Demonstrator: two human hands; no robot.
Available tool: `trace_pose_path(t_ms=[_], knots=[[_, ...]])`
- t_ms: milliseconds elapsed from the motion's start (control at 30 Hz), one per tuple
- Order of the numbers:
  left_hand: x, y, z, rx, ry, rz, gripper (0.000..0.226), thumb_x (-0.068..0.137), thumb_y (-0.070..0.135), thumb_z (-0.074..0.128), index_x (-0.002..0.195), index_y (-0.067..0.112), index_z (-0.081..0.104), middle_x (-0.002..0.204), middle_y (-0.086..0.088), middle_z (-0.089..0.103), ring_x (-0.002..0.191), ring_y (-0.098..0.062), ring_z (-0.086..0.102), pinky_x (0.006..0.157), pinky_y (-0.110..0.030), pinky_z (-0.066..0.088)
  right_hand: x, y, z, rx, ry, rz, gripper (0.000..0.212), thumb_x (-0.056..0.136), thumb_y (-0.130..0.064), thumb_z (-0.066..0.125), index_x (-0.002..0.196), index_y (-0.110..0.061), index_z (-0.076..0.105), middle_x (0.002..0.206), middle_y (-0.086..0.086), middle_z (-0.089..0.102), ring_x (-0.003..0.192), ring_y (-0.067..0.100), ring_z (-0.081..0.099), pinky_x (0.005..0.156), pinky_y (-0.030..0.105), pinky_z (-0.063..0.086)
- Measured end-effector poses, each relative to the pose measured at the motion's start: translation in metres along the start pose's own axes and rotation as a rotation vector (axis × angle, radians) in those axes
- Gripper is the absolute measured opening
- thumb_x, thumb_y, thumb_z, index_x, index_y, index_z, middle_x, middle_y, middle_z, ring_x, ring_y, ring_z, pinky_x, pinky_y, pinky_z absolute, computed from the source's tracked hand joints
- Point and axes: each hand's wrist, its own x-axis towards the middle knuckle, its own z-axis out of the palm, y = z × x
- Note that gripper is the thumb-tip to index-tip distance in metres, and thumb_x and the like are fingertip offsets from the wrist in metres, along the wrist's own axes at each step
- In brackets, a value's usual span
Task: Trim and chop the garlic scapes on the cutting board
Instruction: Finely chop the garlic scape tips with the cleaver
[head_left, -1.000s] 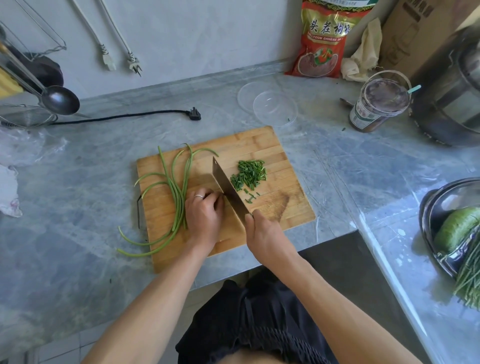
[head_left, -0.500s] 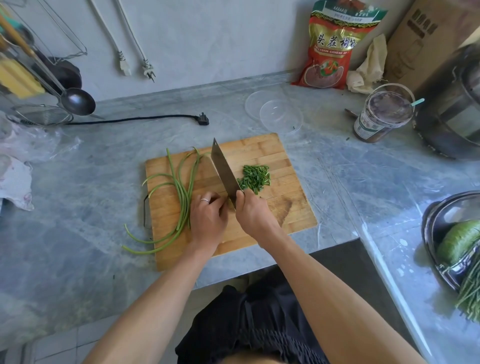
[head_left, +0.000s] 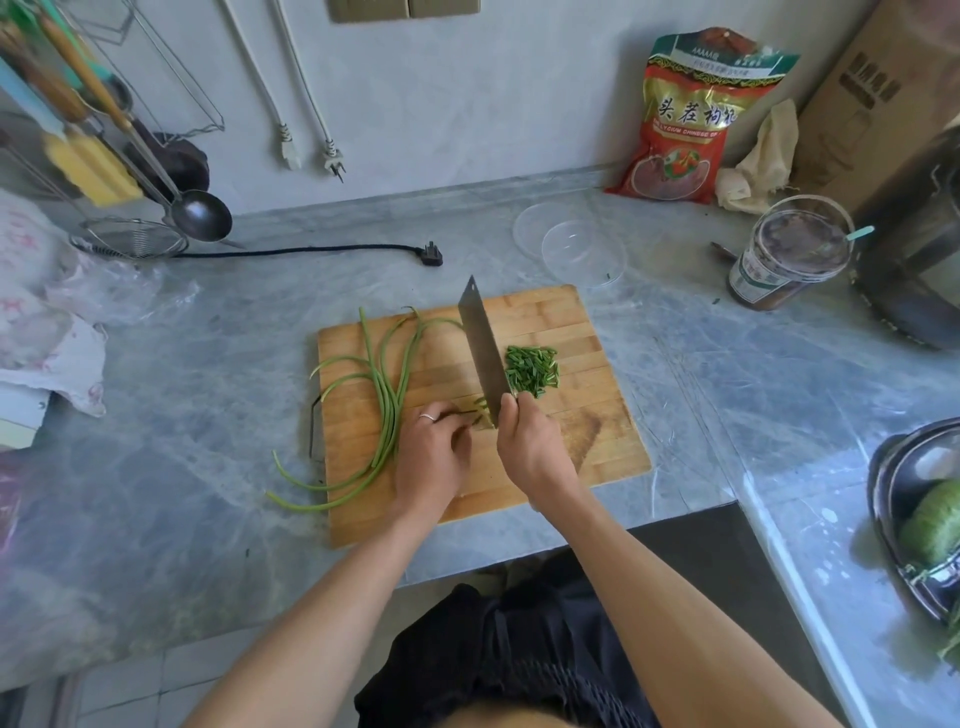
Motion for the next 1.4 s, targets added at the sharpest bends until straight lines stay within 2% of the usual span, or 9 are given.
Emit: trace_pose_path(t_ms=[133,333,467,567,667,900,1100,1333,1400], knots=[[0.014,0.003,-0.002,-0.119,-0.028,-0.098,0.009,0.081,0.009,0.073,0.087,0.015,0.077,0.089,0.002,0.068,0.084,-0.016,0.062,0.079,-0.035,0.052,-0.009,0.008,-0.015,0.052,0.063,-0.016,0.033,0.105,-0.030,0.032,0.076,-0.015,0.039,0.065,0.013,0.053,0.057,0.030,0.049,0.057,0.038,0.037],[0.018,0.000,-0.010,-0.222,-0.009,-0.155,0.009,0.087,0.007,0.070,0.094,0.008,0.076,0.091,-0.003,0.070,0.085,-0.014,0.062,0.074,-0.002,0.037,-0.015,0.017,-0.025,0.046,0.042,-0.020,0.036,0.104,-0.032,0.032,0.078,-0.010,0.042,0.064,0.013,0.054,0.057,0.030,0.050,0.053,0.034,0.037],[0.011,-0.009,-0.012,-0.127,0.012,-0.048,0.013,0.089,0.009,0.068,0.099,0.008,0.076,0.094,-0.004,0.069,0.087,-0.018,0.064,0.078,-0.025,0.051,-0.025,0.017,-0.022,0.010,0.011,-0.076,0.035,0.104,-0.029,0.034,0.074,-0.012,0.039,0.063,0.014,0.049,0.053,0.026,0.042,0.045,0.026,0.028],[0.005,-0.011,-0.010,0.007,0.033,-0.027,0.017,0.089,0.016,0.068,0.103,0.009,0.075,0.098,-0.009,0.068,0.090,-0.027,0.062,0.078,-0.039,0.052,-0.030,0.016,-0.017,-0.027,-0.024,-0.081,0.032,0.104,-0.030,0.034,0.079,-0.012,0.041,0.068,0.011,0.049,0.058,0.026,0.042,0.055,0.031,0.032],[0.003,-0.008,-0.007,0.077,0.023,-0.050,0.020,0.087,0.018,0.071,0.104,0.011,0.076,0.101,-0.010,0.067,0.091,-0.031,0.061,0.079,-0.040,0.051,-0.036,0.017,-0.015,-0.073,-0.024,-0.125,0.033,0.105,-0.022,0.033,0.072,-0.023,0.035,0.065,0.002,0.040,0.058,0.023,0.035,0.056,0.033,0.032],[0.007,-0.002,0.001,0.023,0.035,-0.067,0.013,0.087,0.020,0.070,0.097,0.019,0.078,0.095,-0.004,0.065,0.086,-0.026,0.061,0.077,-0.043,0.051,-0.042,0.026,-0.018,-0.010,0.025,-0.111,0.035,0.103,-0.016,0.036,0.069,-0.017,0.031,0.062,0.007,0.037,0.055,0.028,0.031,0.052,0.038,0.031],[0.008,-0.001,0.005,-0.087,0.040,-0.147,0.011,0.085,0.022,0.068,0.090,0.020,0.077,0.090,0.002,0.066,0.083,-0.021,0.062,0.078,-0.045,0.051,-0.040,0.021,-0.015,-0.114,-0.133,-0.002,0.033,0.102,-0.043,0.030,0.095,-0.017,0.048,0.085,0.007,0.059,0.076,0.024,0.053,0.071,0.033,0.040],[0.005,0.005,0.005,-0.066,0.057,-0.181,0.013,0.088,0.020,0.066,0.091,0.022,0.078,0.087,0.000,0.065,0.083,-0.023,0.057,0.076,-0.044,0.048,-0.041,0.021,-0.005,-0.189,-0.101,-0.106,0.031,0.104,-0.037,0.030,0.087,-0.013,0.040,0.068,0.006,0.045,0.052,0.021,0.038,0.058,0.036,0.032],[0.004,0.007,0.005,-0.030,0.057,-0.179,0.013,0.089,0.020,0.066,0.090,0.023,0.078,0.086,0.000,0.063,0.083,-0.023,0.054,0.075,-0.043,0.046,-0.038,0.016,-0.006,-0.230,-0.144,-0.057,0.032,0.104,-0.039,0.027,0.095,-0.013,0.043,0.068,0.002,0.042,0.060,0.023,0.042,0.063,0.035,0.035]])
